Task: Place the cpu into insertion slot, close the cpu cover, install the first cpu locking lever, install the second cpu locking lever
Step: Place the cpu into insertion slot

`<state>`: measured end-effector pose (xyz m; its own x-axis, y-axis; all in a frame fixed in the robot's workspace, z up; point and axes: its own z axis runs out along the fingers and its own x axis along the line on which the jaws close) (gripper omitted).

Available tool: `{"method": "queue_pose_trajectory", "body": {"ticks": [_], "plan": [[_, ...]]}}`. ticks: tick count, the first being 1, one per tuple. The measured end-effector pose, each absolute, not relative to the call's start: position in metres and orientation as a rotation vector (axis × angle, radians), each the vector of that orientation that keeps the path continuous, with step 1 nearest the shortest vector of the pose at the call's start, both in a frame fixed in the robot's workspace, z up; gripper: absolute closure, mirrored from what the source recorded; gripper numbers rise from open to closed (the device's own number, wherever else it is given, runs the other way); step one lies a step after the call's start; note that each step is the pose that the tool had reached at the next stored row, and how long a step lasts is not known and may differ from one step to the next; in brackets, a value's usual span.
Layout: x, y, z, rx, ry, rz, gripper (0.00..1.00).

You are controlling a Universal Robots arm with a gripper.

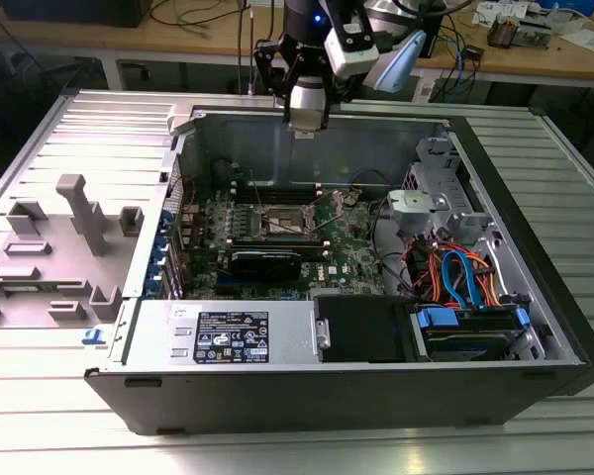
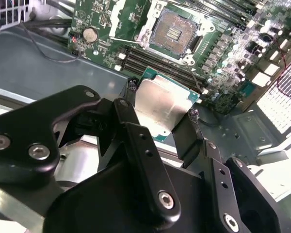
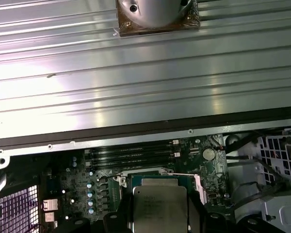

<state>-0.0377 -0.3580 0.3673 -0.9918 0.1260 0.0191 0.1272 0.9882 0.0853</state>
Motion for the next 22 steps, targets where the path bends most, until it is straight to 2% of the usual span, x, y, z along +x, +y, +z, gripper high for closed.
{"method": "queue_pose_trajectory", "body": {"ticks": [22], "plan": [[-0.0377,-0.3582,0.3657,-0.313,-3.113,-0.136,0.45]]}}
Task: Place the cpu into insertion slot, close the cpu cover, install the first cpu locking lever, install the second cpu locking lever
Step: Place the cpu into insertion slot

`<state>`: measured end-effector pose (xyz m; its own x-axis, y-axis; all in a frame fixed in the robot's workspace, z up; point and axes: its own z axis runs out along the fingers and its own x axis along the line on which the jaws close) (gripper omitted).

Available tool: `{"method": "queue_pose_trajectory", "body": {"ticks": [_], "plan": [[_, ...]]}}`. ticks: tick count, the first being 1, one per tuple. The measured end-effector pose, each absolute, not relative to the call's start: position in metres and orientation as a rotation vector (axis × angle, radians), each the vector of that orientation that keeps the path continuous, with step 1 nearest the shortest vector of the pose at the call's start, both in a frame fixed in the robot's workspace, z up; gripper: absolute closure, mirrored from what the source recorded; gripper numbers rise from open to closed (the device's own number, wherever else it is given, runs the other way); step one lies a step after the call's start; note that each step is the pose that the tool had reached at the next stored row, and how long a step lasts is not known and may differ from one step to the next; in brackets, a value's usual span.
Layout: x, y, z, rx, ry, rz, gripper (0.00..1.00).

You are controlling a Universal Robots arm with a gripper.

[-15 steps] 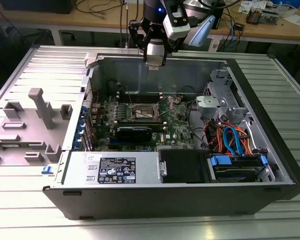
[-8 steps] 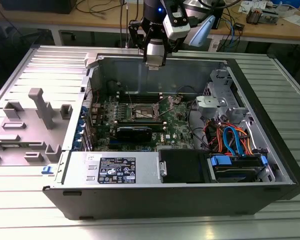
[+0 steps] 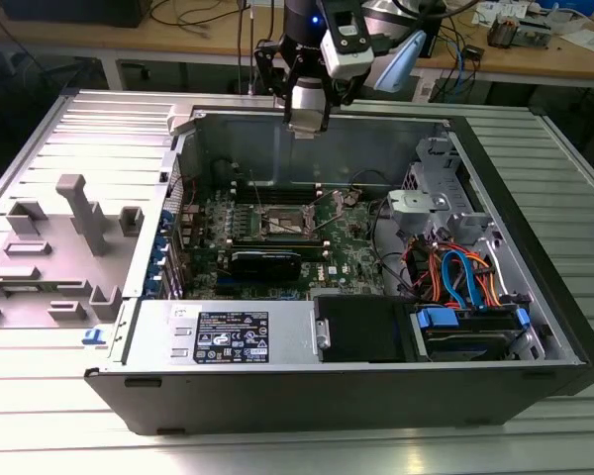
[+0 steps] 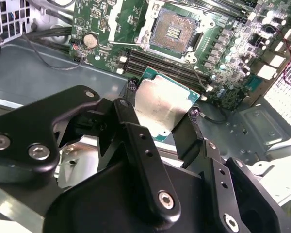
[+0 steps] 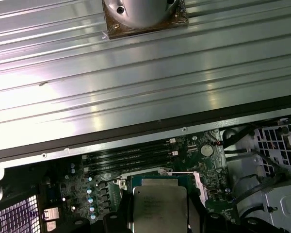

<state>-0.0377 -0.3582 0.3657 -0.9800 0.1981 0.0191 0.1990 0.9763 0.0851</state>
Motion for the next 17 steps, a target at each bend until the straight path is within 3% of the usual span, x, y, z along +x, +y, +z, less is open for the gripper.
{"method": "queue_pose_trajectory", "body": {"ticks": [17], "plan": [[-0.0377,-0.3581,0.3656,-0.337,-3.111,-0.136,0.45]]}}
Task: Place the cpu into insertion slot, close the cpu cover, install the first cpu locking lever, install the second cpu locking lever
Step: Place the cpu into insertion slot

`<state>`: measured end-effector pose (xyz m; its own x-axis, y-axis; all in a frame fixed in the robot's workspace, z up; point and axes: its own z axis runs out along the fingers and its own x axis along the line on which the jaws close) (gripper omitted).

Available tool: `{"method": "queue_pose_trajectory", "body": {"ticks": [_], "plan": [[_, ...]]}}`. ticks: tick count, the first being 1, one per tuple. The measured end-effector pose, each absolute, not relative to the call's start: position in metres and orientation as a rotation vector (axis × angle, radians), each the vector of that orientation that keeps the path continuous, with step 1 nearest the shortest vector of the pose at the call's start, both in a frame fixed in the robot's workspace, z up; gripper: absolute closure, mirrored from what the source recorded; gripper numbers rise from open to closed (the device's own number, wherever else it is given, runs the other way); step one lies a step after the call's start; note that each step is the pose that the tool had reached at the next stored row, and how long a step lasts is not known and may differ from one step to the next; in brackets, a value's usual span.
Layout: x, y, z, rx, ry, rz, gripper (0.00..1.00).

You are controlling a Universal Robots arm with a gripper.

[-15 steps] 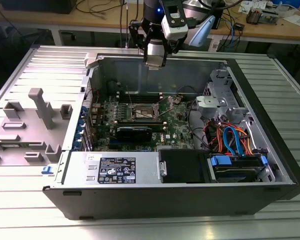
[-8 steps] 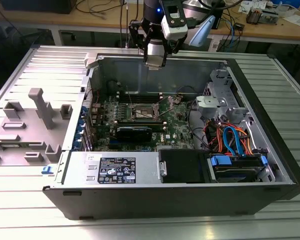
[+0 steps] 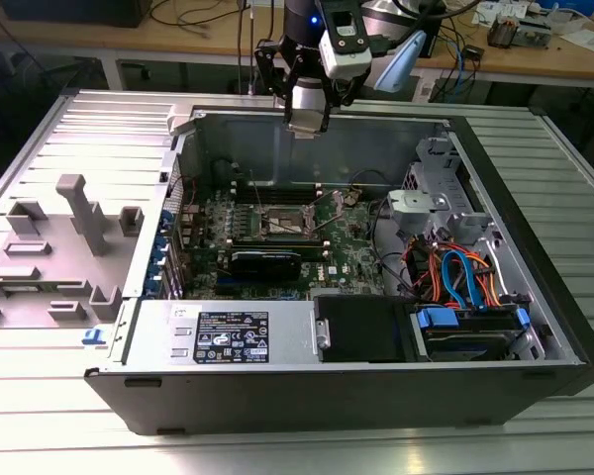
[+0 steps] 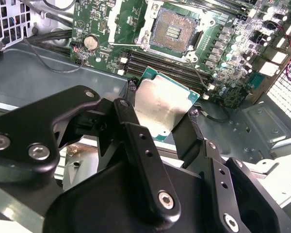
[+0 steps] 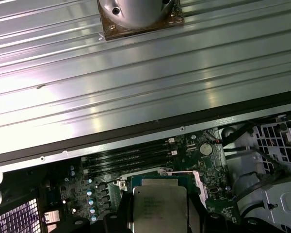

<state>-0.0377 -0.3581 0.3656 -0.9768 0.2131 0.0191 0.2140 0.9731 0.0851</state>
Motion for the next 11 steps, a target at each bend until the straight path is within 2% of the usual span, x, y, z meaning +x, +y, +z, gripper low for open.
{"method": "queue_pose_trajectory", "body": {"ticks": [11], "plan": [[-0.0377,-0.3584,0.3652,-0.536,-3.088,-0.137,0.45]]}}
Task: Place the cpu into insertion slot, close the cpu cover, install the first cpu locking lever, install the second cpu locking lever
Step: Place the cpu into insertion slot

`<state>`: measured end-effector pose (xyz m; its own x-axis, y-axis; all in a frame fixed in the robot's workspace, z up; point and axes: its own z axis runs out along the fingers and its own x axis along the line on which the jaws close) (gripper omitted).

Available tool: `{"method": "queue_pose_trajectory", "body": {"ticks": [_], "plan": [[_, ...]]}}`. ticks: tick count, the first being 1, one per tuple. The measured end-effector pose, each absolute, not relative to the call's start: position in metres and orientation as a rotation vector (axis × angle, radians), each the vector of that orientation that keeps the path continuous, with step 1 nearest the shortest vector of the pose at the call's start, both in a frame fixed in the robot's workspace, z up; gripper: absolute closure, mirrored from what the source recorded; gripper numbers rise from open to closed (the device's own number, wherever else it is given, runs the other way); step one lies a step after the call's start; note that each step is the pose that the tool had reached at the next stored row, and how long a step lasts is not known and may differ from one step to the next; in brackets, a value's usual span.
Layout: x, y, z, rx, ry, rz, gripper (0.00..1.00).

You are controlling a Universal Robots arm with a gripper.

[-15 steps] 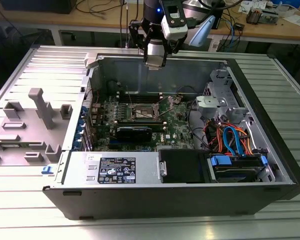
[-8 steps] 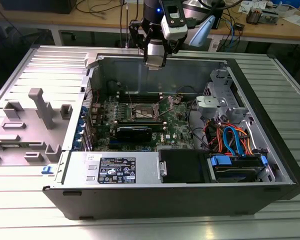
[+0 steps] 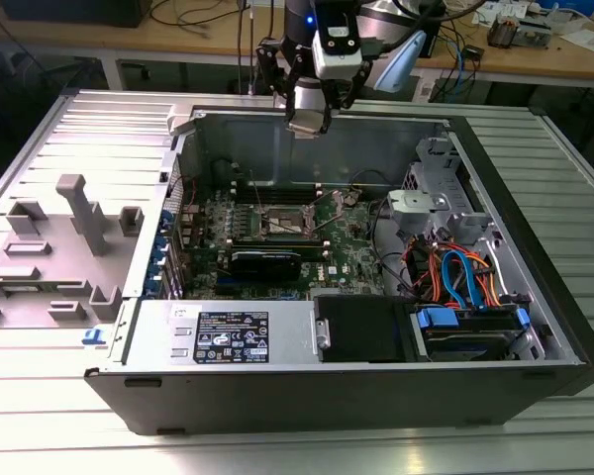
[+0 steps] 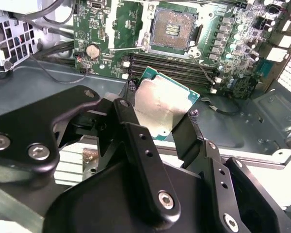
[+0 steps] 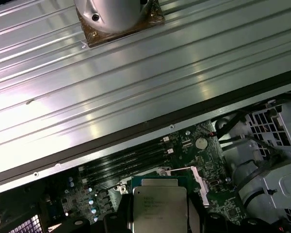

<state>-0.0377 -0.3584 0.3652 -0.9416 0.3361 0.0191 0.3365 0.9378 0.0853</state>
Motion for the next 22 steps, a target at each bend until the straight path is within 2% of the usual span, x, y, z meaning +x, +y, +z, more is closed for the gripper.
{"method": "queue_pose_trajectory", "body": {"ticks": [9,22], "plan": [[-0.0374,-0.3624,0.3649,-0.563,-3.084,-0.135,0.45],[-0.0373,-0.3624,0.3618,-0.946,-3.0,-0.134,0.45]]}}
